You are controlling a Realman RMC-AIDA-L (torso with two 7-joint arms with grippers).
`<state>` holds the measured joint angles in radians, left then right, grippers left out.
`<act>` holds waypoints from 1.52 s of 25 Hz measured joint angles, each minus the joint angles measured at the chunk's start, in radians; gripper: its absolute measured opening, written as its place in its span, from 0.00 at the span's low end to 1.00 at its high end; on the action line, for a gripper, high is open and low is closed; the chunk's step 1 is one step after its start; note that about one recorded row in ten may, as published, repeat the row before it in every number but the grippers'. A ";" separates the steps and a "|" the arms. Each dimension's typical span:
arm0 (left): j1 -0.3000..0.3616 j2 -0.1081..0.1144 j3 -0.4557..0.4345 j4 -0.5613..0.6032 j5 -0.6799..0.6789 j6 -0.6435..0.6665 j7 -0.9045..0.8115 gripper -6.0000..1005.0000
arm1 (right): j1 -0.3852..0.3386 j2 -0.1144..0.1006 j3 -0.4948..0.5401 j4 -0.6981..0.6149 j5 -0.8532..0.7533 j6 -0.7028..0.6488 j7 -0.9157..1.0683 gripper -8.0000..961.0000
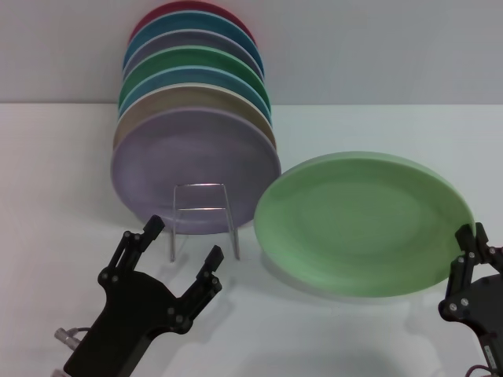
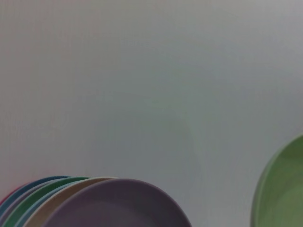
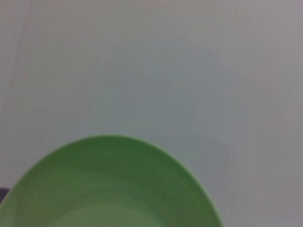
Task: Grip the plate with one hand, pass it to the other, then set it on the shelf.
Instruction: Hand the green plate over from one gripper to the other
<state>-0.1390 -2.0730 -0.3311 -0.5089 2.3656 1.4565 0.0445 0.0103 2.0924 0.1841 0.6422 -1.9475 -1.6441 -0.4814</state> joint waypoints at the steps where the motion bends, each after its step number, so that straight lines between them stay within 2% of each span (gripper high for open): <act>1: 0.000 0.000 0.000 0.000 0.000 0.000 0.000 0.85 | 0.000 0.000 0.000 0.000 0.000 0.000 0.000 0.03; 10: -0.009 0.000 0.052 -0.049 -0.001 -0.057 0.140 0.85 | 0.003 0.000 0.000 0.031 0.001 0.009 -0.073 0.03; 29: -0.051 0.002 0.024 -0.076 -0.008 -0.114 0.105 0.85 | 0.019 0.000 -0.027 0.052 0.007 0.046 -0.116 0.03; 38: -0.062 0.001 -0.021 -0.089 -0.010 -0.164 0.071 0.84 | 0.024 0.000 -0.051 0.055 0.040 0.044 -0.152 0.03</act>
<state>-0.2007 -2.0721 -0.3525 -0.5983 2.3561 1.2922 0.1151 0.0348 2.0923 0.1329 0.6976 -1.9075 -1.6003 -0.6334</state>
